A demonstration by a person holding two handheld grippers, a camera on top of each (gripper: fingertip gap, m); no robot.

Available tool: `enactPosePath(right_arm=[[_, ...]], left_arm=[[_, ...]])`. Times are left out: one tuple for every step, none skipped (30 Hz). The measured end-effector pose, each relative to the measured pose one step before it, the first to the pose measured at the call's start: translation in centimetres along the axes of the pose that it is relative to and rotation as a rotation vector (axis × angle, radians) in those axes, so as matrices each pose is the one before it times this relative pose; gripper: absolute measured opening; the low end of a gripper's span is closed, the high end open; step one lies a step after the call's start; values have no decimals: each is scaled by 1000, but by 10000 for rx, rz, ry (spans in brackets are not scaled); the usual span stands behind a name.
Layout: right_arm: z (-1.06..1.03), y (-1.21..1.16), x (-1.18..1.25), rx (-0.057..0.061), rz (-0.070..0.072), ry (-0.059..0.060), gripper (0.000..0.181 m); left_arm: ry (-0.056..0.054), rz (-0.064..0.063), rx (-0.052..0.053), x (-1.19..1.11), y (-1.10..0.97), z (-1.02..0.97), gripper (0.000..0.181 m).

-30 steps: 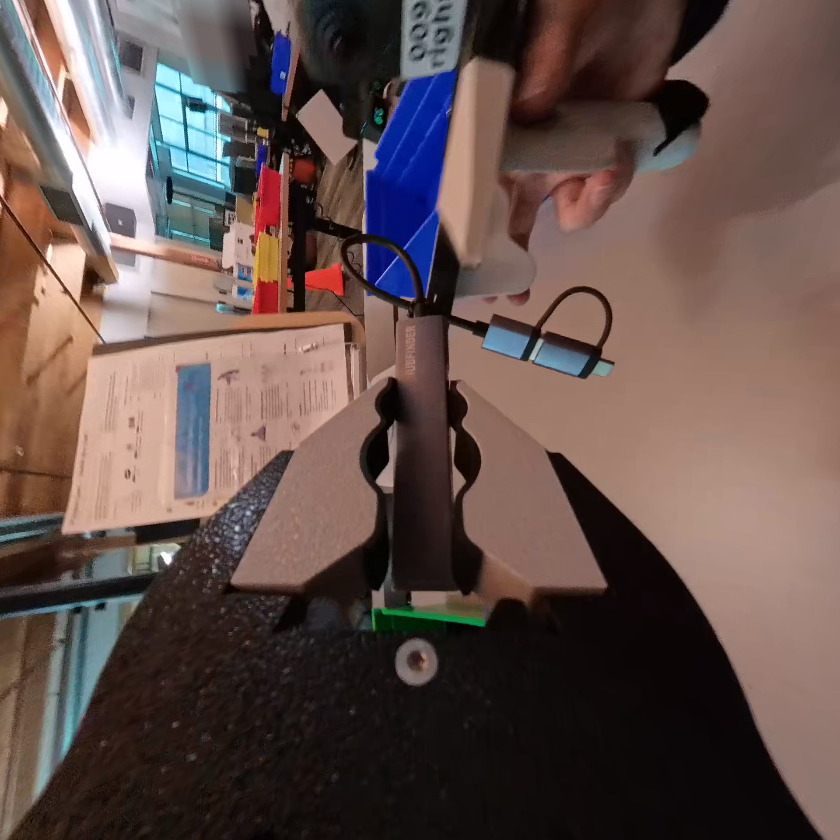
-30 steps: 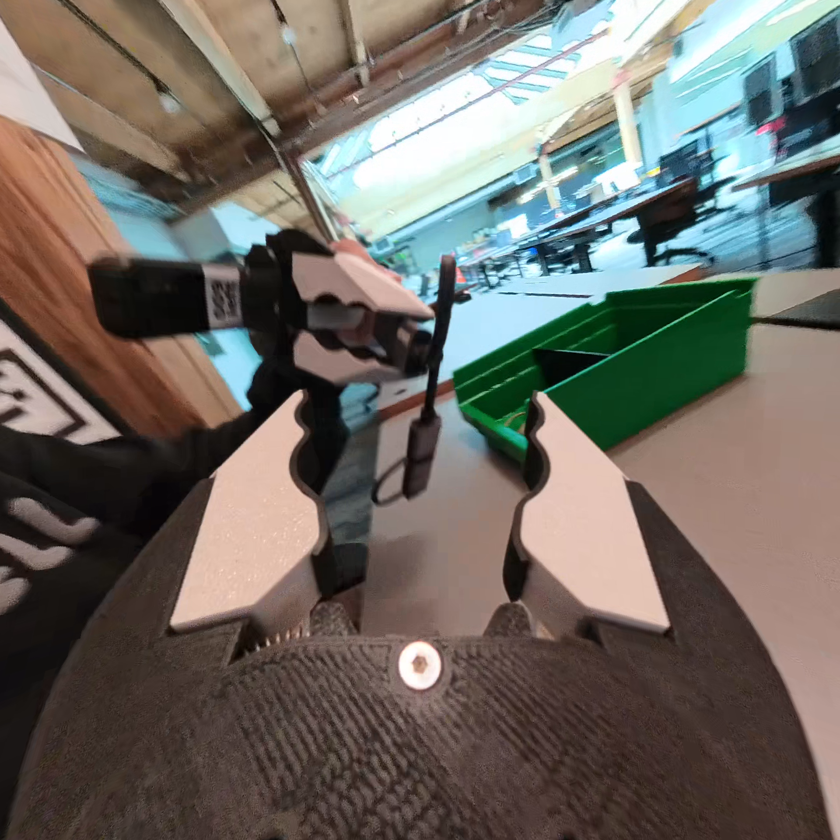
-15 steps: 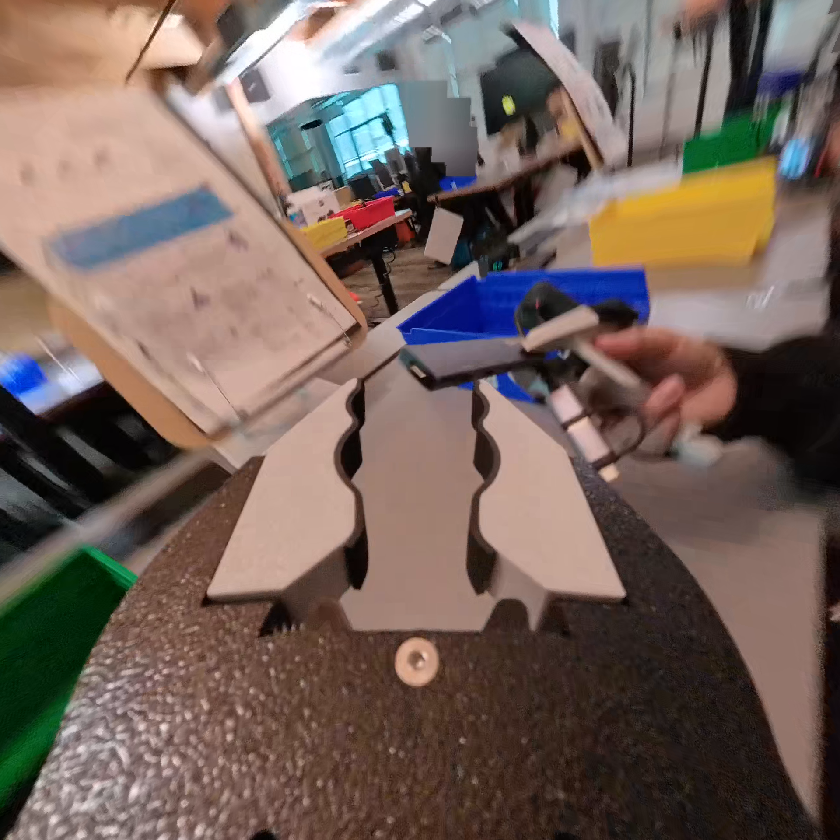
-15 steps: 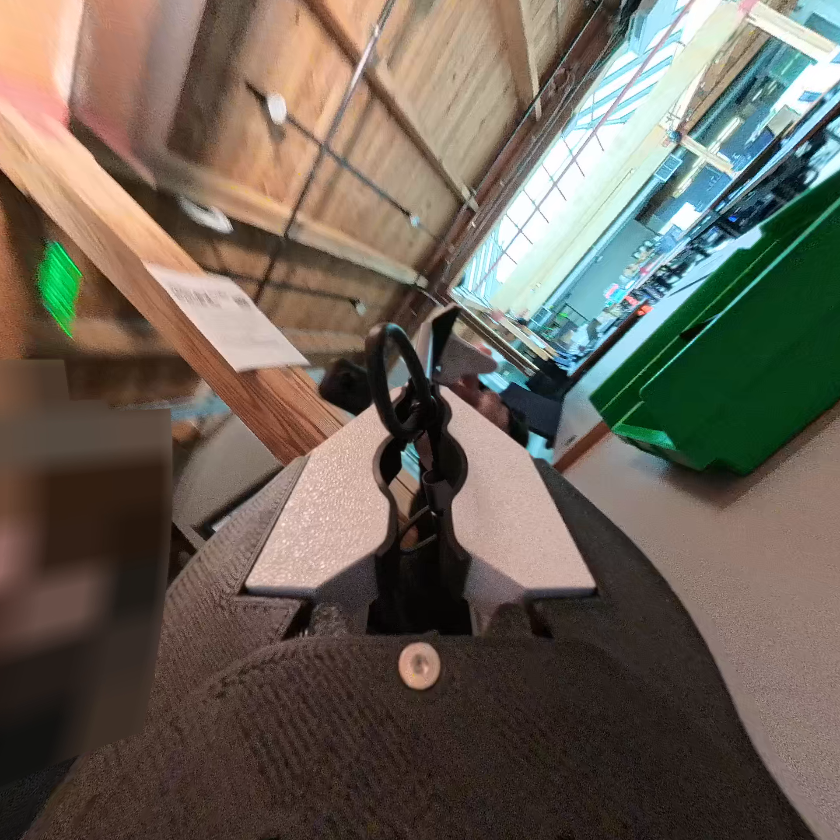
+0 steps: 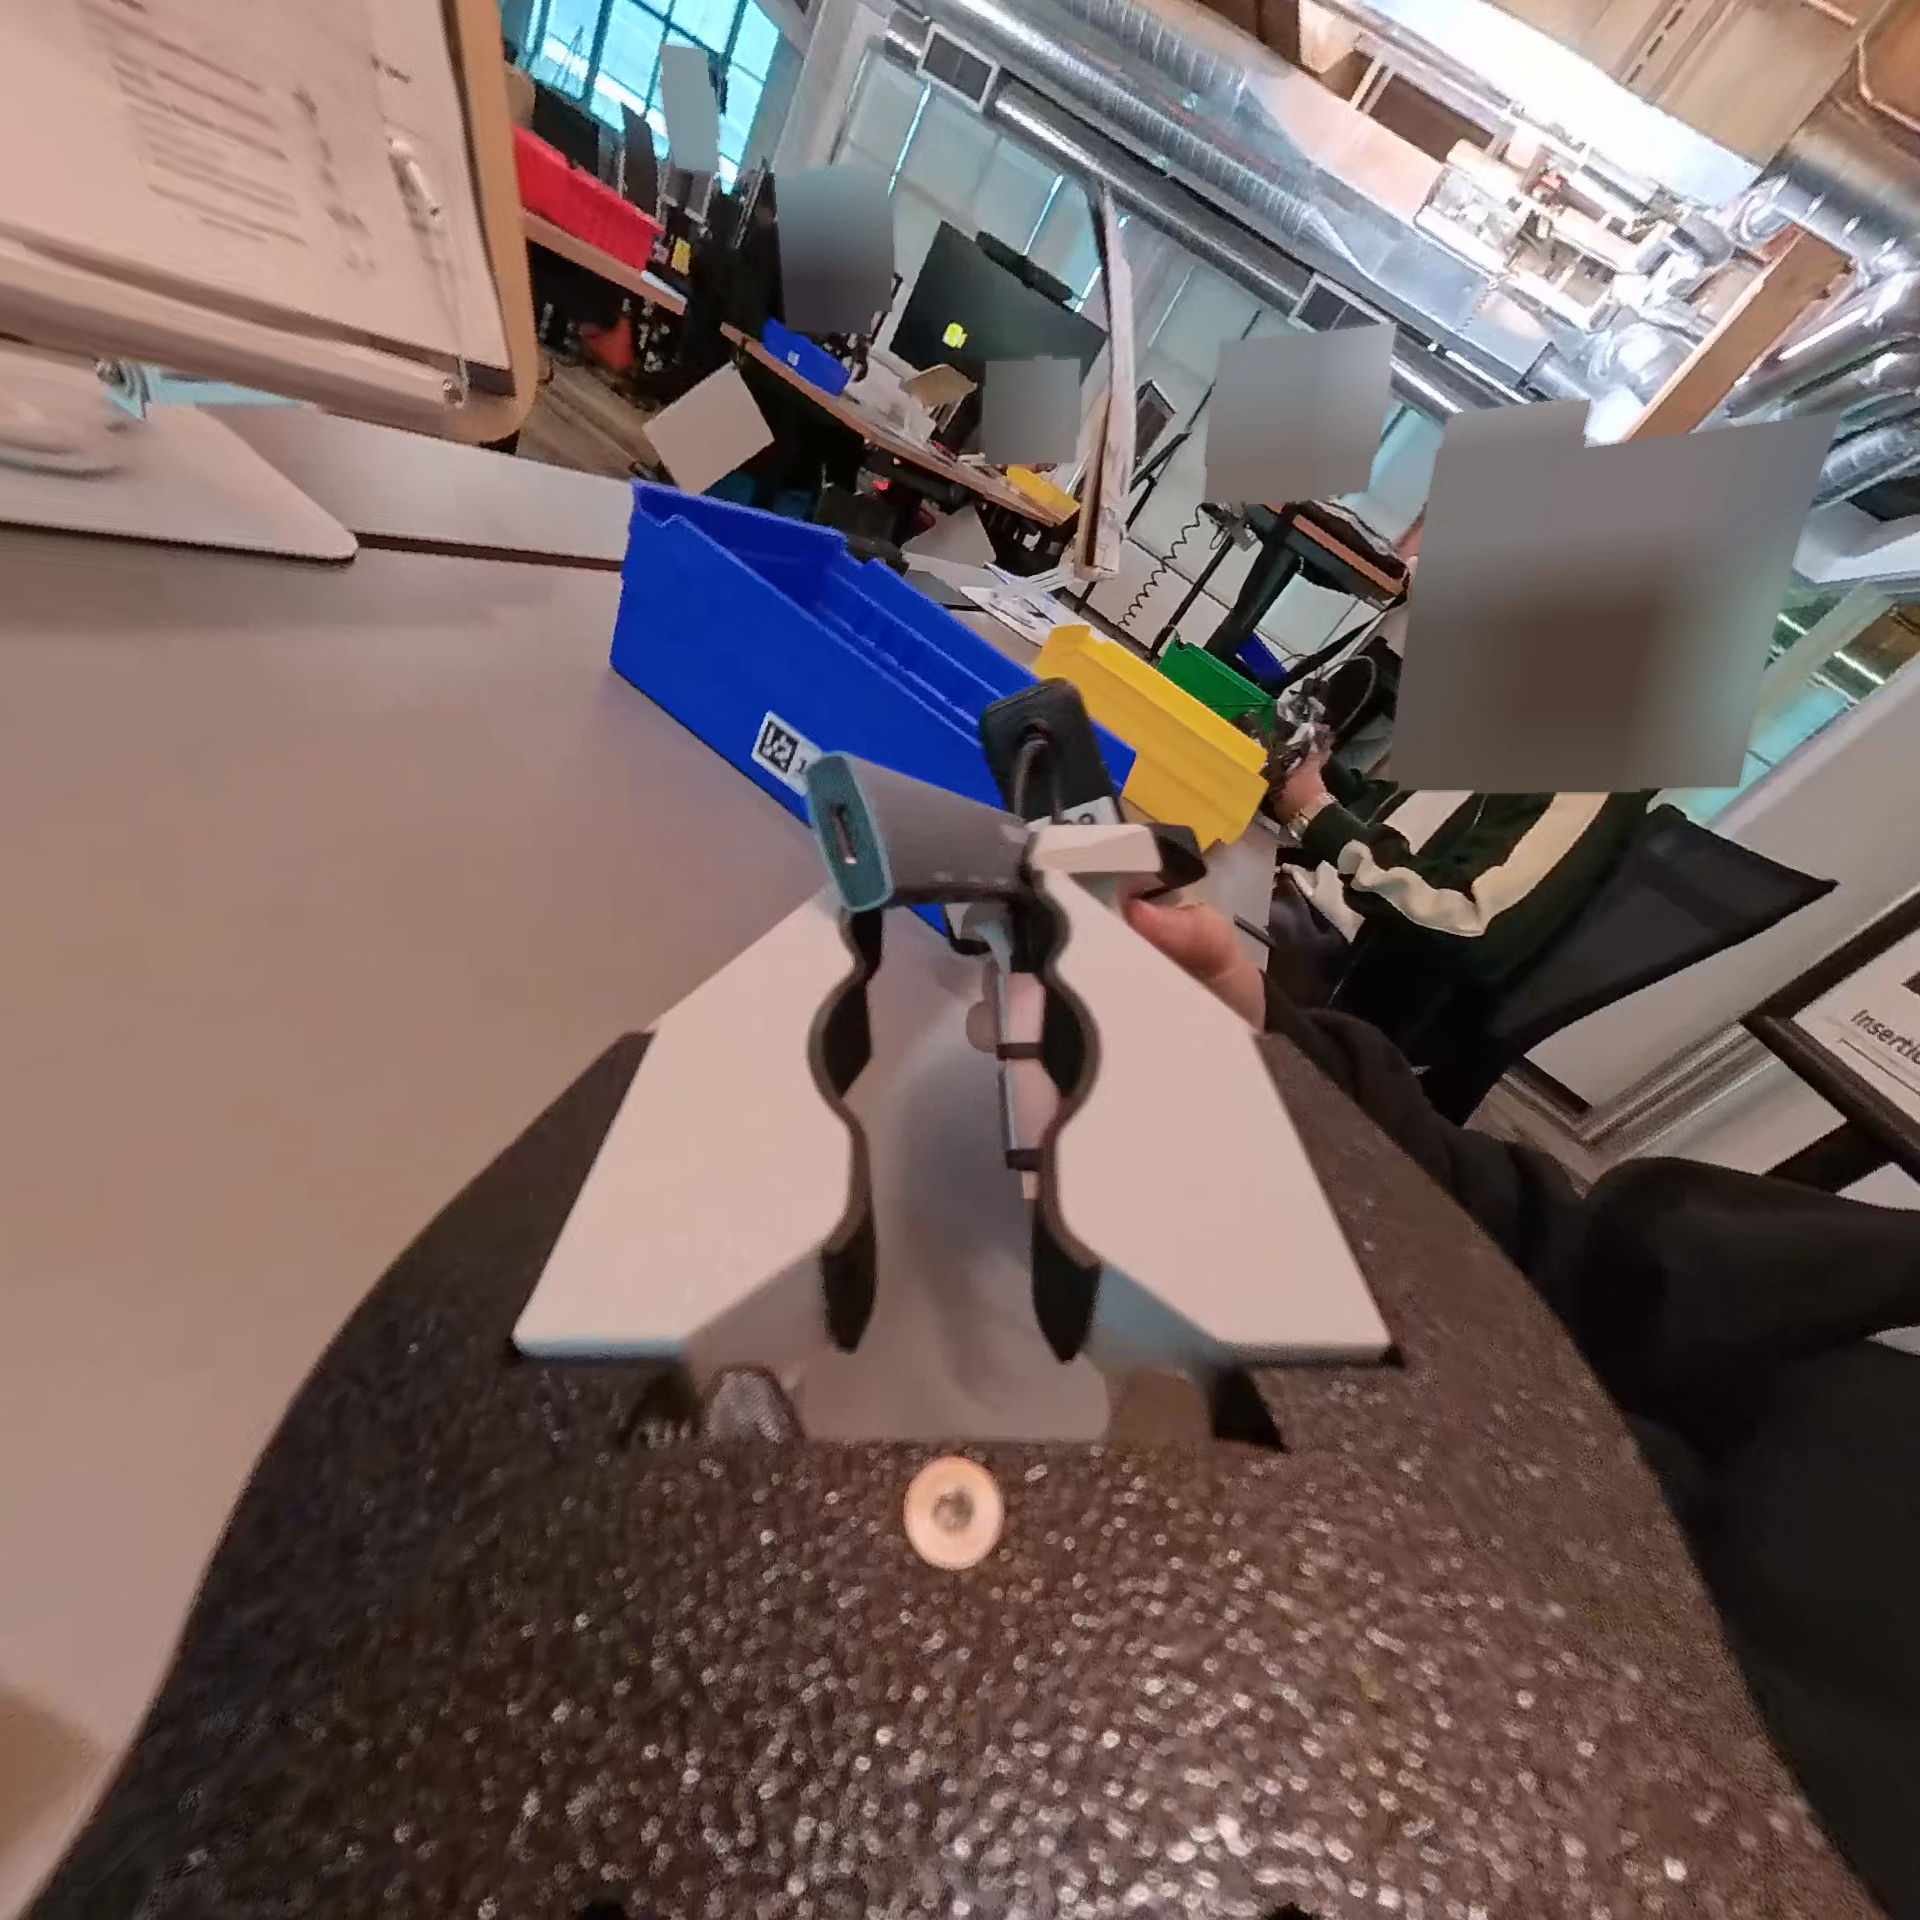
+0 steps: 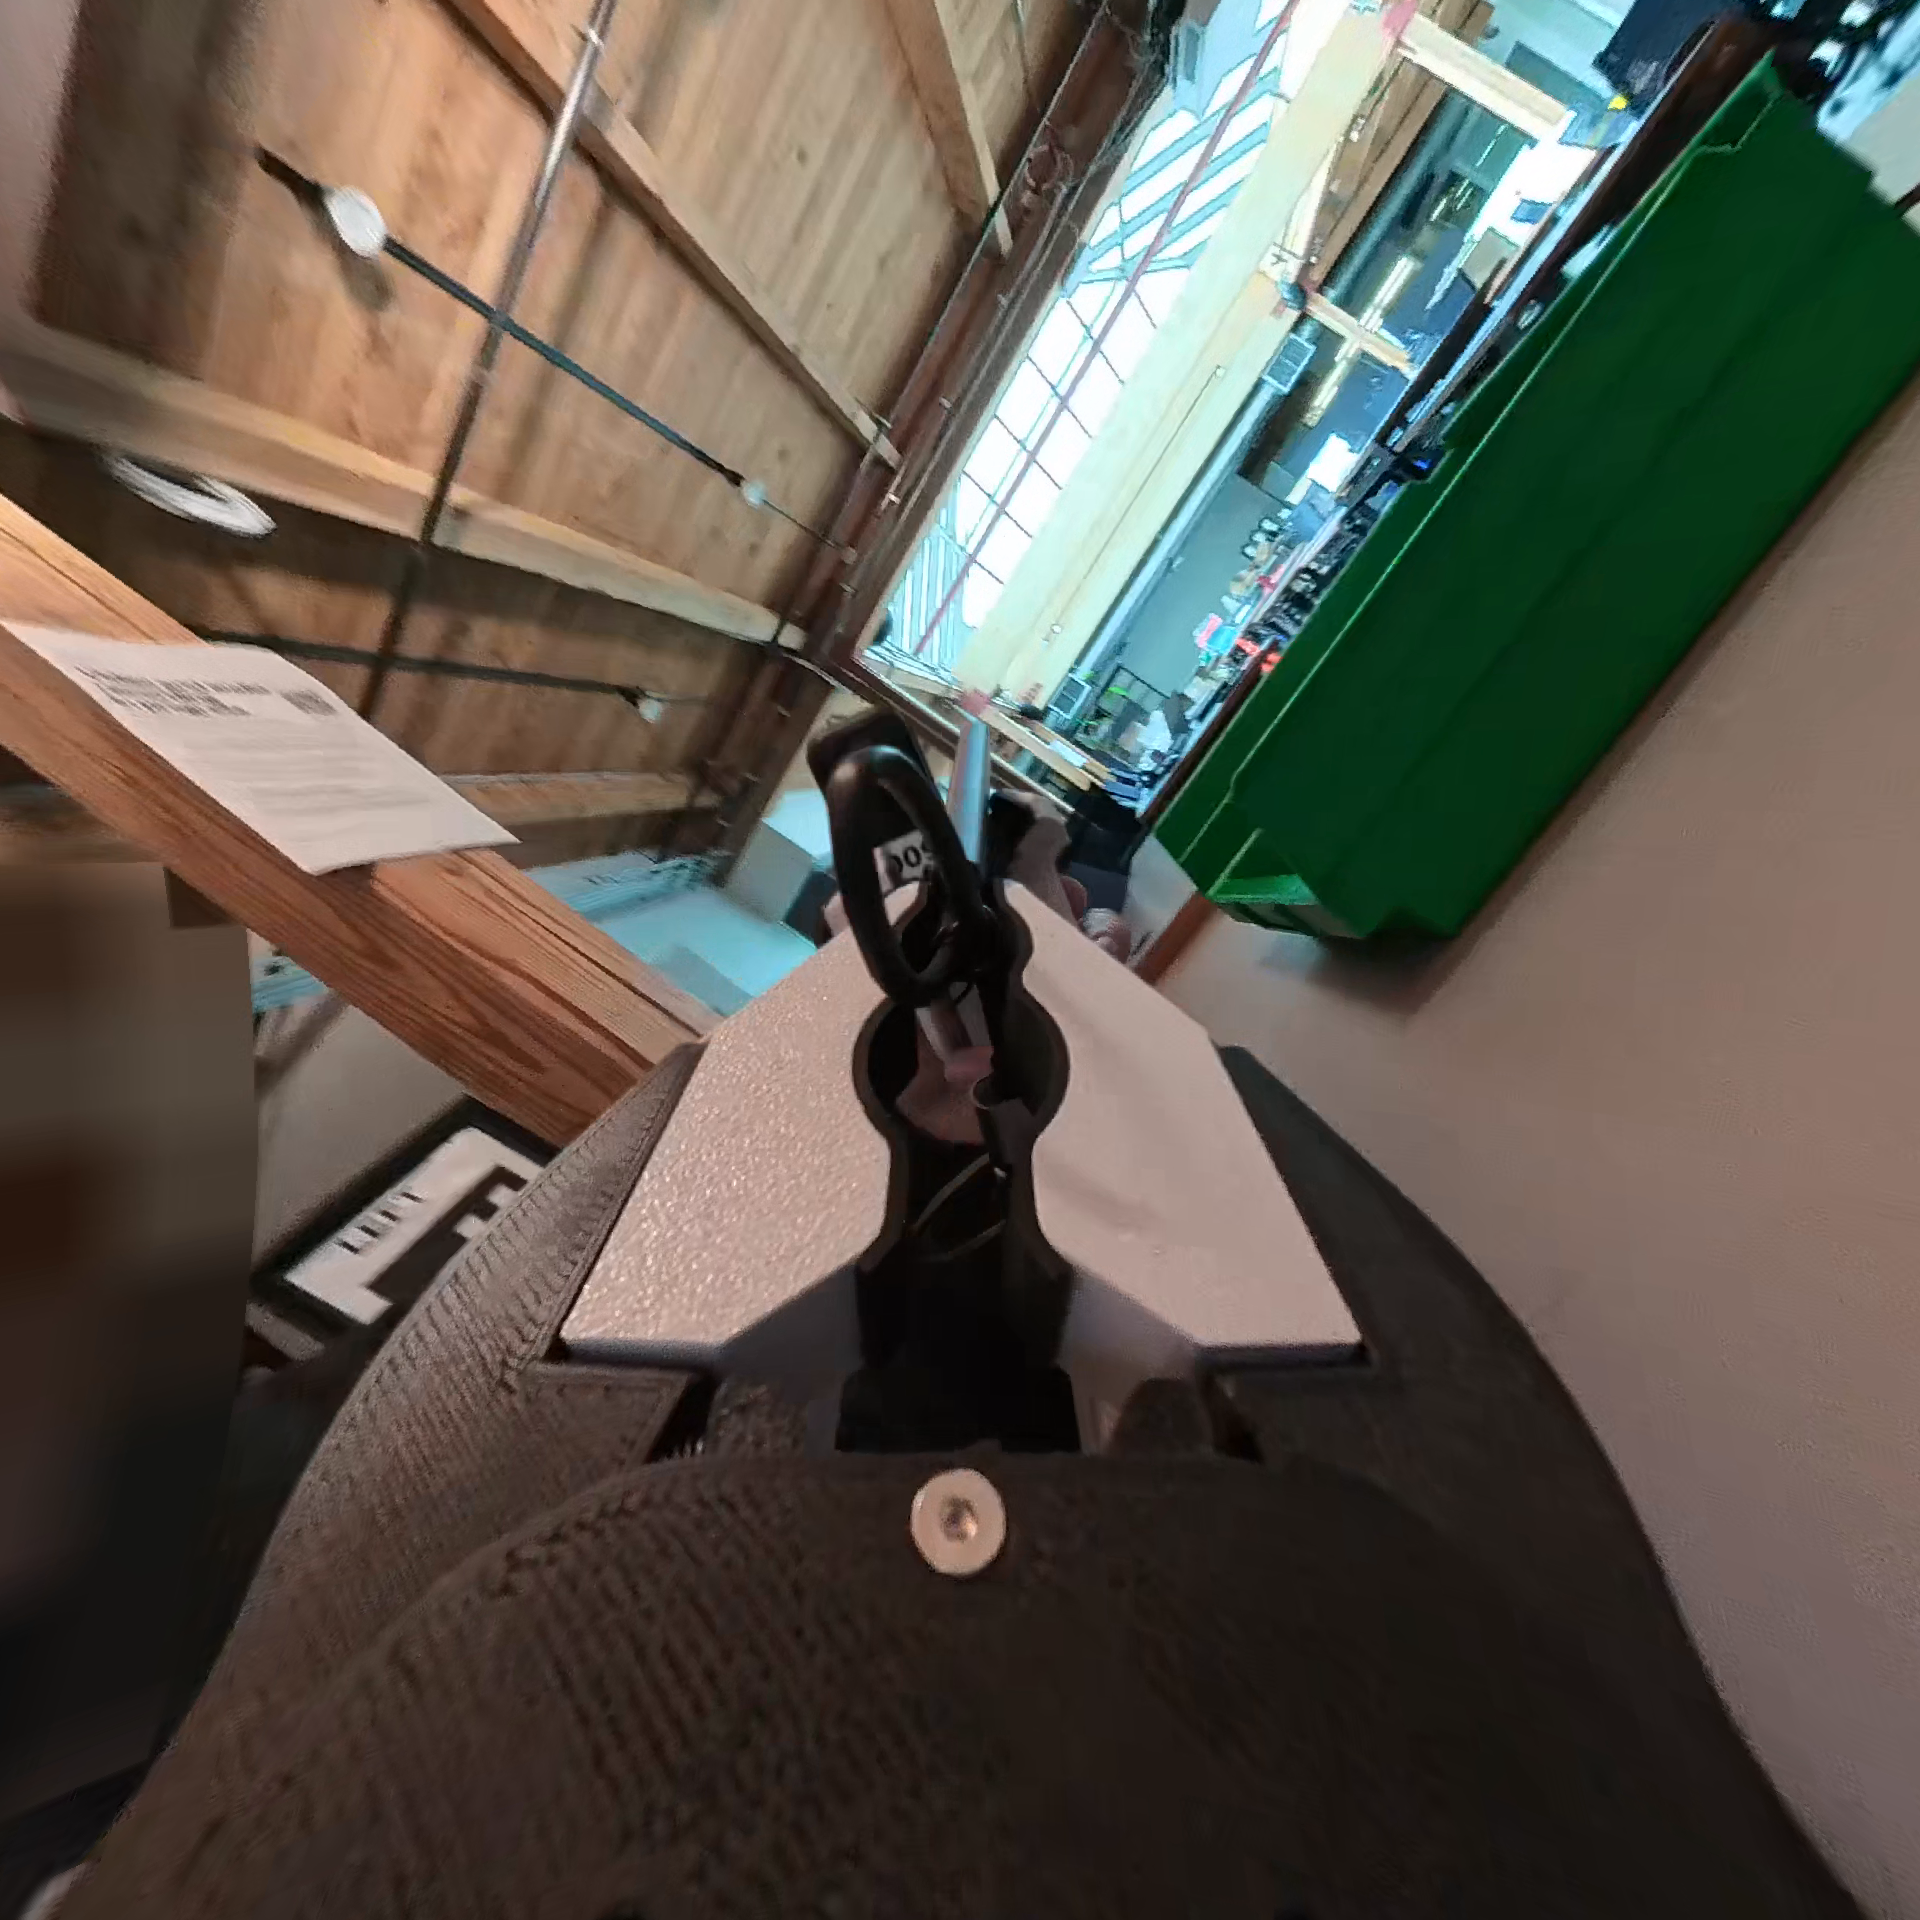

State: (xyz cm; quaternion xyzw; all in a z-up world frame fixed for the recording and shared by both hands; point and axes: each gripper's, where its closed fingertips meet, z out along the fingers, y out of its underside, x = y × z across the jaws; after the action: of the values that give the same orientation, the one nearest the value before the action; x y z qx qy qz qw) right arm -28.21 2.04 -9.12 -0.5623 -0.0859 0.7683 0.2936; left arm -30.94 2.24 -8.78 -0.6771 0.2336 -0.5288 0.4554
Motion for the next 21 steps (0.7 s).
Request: enactPosePath(right_arm=[[54,183,-13,-46,-257,95,8],[4,115,-66,-25,-305,86,8],[-56,133,16,-65,-443,112,8],[-38,149,-224,-69,-377,-86,8],[-28,56,-279,-4,-164,-141,9],[1,57,-352,-16,-213,-178,9],[-10,140,-113,-121,-500,37,9],[-71,203,123,-226,-846,239,9],[-138,81,261,-191,-964,388,12],[-235,-153,435,-96,-1003,552,23],[-317,-366,494,-17,-1193,613,41],[-428,-617,753,99,-1443,824,67],[-508,-805,713,207,-1636,852,88],[-474,-847,72,234,-1866,439,95],[-396,-852,-272,180,-1853,246,94],[-229,-843,-251,119,-1635,239,94],[-40,-686,-494,42,-1272,7,94],[131,-444,-747,-75,-767,-235,93],[233,-103,-663,-221,-400,-256,90],[303,396,-510,-388,-199,-202,86],[329,878,-306,-536,-151,-82,86]], left_arm=[[35,-120,-123,-168,281,-31,16],[298,-192,-1,182,81,-66,13],[431,-280,65,323,16,-56,11],[543,-339,180,469,-69,-12,8],[543,-544,254,438,-120,17,6],[263,-585,269,21,-116,37,5],[159,-434,168,-145,20,25,5],[95,-377,109,-223,73,11,5],[127,-450,175,-147,-48,-26,6],[193,-521,230,-51,-187,-90,5],[187,-546,230,-62,-257,-118,5],[120,-426,174,-122,-207,-109,6],[-45,-331,105,-325,-92,-71,6],[-153,-241,72,-428,-18,-33,6],[-149,-124,-65,-401,199,55,6],[-152,-79,-165,-394,350,148,6],[-135,-80,-135,-354,337,195,5],[2,-4,-126,-131,343,246,6],[78,-12,-105,-3,304,234,6],[18,-51,10,-44,136,181,6],[27,-9,3,4,122,147,6]])
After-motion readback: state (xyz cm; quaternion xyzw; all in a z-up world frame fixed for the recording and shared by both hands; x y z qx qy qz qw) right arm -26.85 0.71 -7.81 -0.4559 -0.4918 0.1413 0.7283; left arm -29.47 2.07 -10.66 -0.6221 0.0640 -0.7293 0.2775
